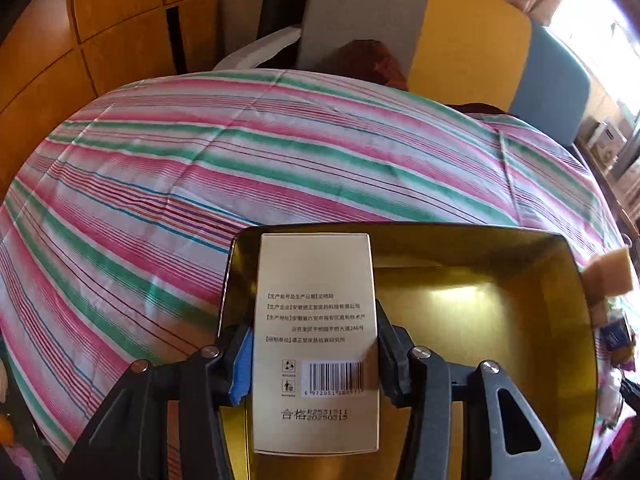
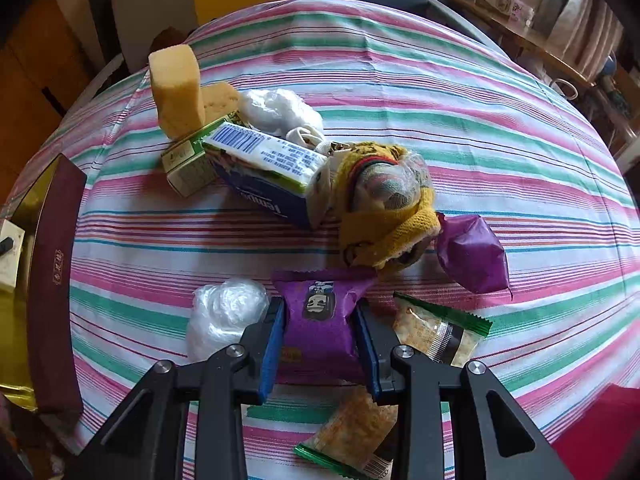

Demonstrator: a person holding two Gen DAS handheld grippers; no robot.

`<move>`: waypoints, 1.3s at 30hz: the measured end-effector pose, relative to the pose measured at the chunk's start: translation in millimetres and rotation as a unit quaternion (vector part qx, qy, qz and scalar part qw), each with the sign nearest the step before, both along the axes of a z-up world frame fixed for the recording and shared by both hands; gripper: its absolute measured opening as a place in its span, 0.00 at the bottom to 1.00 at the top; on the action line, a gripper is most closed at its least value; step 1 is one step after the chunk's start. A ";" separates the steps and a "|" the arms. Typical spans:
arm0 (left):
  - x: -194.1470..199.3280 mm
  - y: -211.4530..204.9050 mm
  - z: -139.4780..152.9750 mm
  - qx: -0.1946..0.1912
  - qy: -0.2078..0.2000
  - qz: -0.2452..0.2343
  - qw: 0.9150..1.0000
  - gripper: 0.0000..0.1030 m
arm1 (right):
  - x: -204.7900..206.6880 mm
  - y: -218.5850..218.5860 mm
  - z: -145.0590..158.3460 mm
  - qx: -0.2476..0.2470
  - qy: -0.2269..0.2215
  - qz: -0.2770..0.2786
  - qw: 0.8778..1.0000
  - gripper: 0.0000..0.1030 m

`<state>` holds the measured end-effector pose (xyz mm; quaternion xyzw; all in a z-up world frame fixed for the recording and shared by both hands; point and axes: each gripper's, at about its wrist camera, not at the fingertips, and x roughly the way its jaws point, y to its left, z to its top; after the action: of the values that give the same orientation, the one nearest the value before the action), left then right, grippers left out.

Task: Organize objects
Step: 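Lower the cream box into the tray and open the left tool while the right tool grasps the purple packet, then carry the purple packet to the tray and release it beside the cream box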

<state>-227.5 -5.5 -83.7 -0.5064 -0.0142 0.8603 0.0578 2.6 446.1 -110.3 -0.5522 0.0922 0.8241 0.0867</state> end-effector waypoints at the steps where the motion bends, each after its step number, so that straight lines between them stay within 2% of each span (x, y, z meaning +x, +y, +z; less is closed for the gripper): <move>1: -0.9 0.7 0.1 -0.001 0.003 0.001 1.000 0.50 | -0.1 0.3 0.3 0.001 0.000 0.001 1.000 0.34; 5: -1.6 1.2 -0.7 -0.001 -0.005 0.004 1.000 0.50 | -1.6 0.2 -0.6 0.005 -0.002 0.006 1.000 0.33; 7: 2.9 0.2 6.6 0.001 0.006 0.002 1.000 0.55 | -3.2 1.8 -0.7 0.009 -0.001 0.009 1.000 0.33; 8: 6.0 0.1 12.0 -0.004 0.017 0.000 1.000 0.69 | -3.3 2.0 -0.8 0.009 -0.001 0.009 1.000 0.33; 9: 8.2 -0.2 15.7 -0.001 0.024 -0.004 1.000 0.74 | -2.5 2.8 -0.8 0.008 0.000 0.008 1.000 0.33; 12: 18.7 -3.8 30.0 0.001 0.040 0.000 0.999 0.75 | -4.0 3.8 -1.1 0.010 0.003 0.008 1.000 0.33; 18: 54.9 -3.6 54.5 0.040 0.065 -0.007 0.997 0.75 | -3.8 7.1 5.1 0.010 0.025 -0.003 1.000 0.31; 22: 100.6 11.1 57.9 0.054 0.075 -0.043 0.995 0.75 | 1.4 6.3 7.7 0.005 0.035 -0.005 0.999 0.31; 26: 145.6 27.9 50.1 0.058 0.062 -0.079 0.993 0.75 | 6.6 2.1 10.2 0.009 0.031 -0.003 0.999 0.31; 29: 171.0 40.3 48.4 0.043 0.065 -0.098 0.992 0.75 | 2.8 2.3 6.9 0.015 0.024 -0.003 1.000 0.31; 33: 201.4 60.5 50.0 -0.019 0.099 -0.117 0.988 0.75 | 1.7 -1.7 4.0 0.029 0.013 0.000 0.999 0.31; 36: 214.4 63.1 52.5 -0.054 0.124 -0.110 0.985 0.75 | 0.9 -2.9 3.0 0.038 0.014 0.002 0.999 0.31; 39: 217.2 60.8 53.7 -0.063 0.132 -0.098 0.984 0.75 | 5.2 -3.1 8.4 0.044 0.025 -0.005 0.999 0.31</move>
<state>-10.3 55.3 -30.0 -0.3897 0.0974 0.9089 0.1116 7.8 443.0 -101.9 -0.5262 0.0608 0.8406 0.1131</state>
